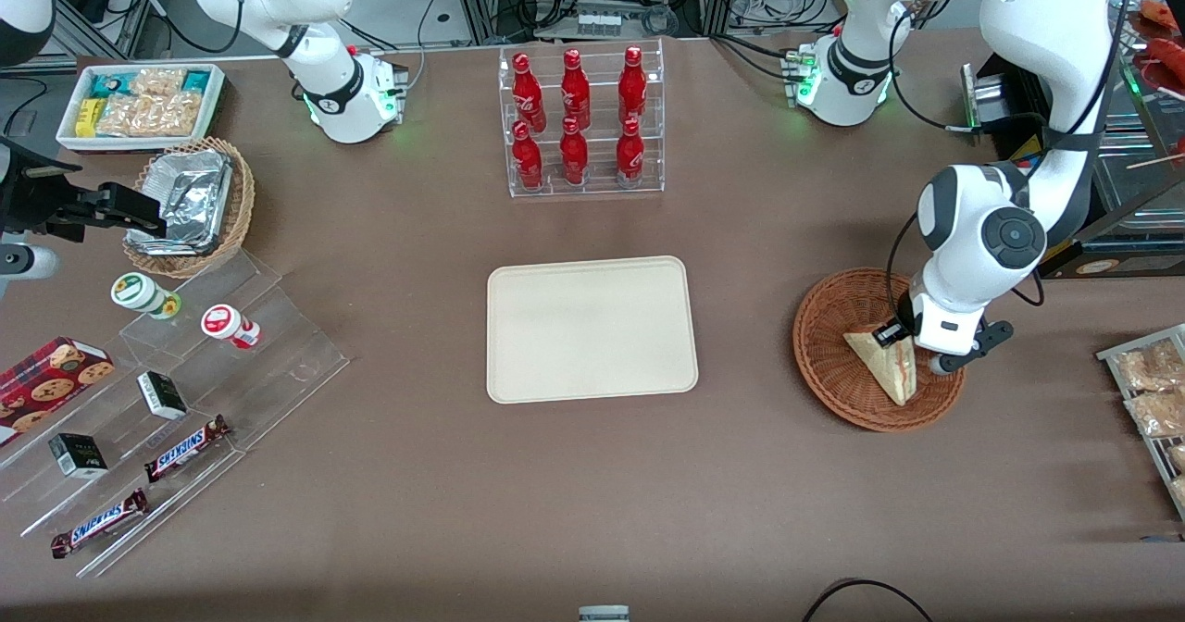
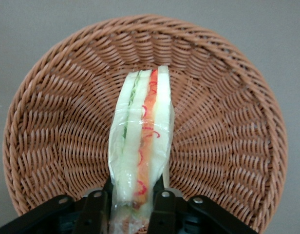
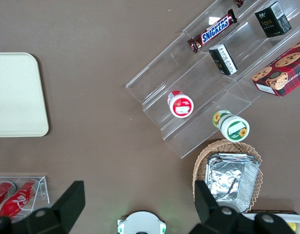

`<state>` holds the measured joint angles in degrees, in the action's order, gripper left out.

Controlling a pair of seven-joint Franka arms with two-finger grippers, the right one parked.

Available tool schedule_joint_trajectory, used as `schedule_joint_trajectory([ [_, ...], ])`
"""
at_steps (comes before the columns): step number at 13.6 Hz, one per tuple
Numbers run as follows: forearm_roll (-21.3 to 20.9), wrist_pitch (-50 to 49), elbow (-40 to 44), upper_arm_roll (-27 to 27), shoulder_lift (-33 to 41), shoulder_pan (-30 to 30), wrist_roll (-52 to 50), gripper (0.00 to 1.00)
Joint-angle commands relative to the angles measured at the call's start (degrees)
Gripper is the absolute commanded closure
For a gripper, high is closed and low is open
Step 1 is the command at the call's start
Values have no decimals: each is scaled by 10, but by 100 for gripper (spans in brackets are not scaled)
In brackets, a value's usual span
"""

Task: Place sandwich from basket to tray
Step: 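Lift the sandwich out of the basket with the left gripper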

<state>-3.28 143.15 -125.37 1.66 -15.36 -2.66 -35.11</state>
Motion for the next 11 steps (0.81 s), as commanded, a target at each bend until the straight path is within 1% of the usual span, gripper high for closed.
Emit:
schedule_joint_trajectory([
  [1, -13, -36, 31, -1, 12, -3, -6, 100],
  [3, -15, -117, 75, 3, 33, -3, 5, 100],
  [5, -16, -205, 134, 20, 53, -3, 13, 100],
  [8, -15, -322, 236, 83, 54, -3, 21, 100],
  [9, -14, -346, 262, 109, 49, -3, 16, 100],
  [11, -9, -354, 287, 159, 43, -3, 7, 100],
])
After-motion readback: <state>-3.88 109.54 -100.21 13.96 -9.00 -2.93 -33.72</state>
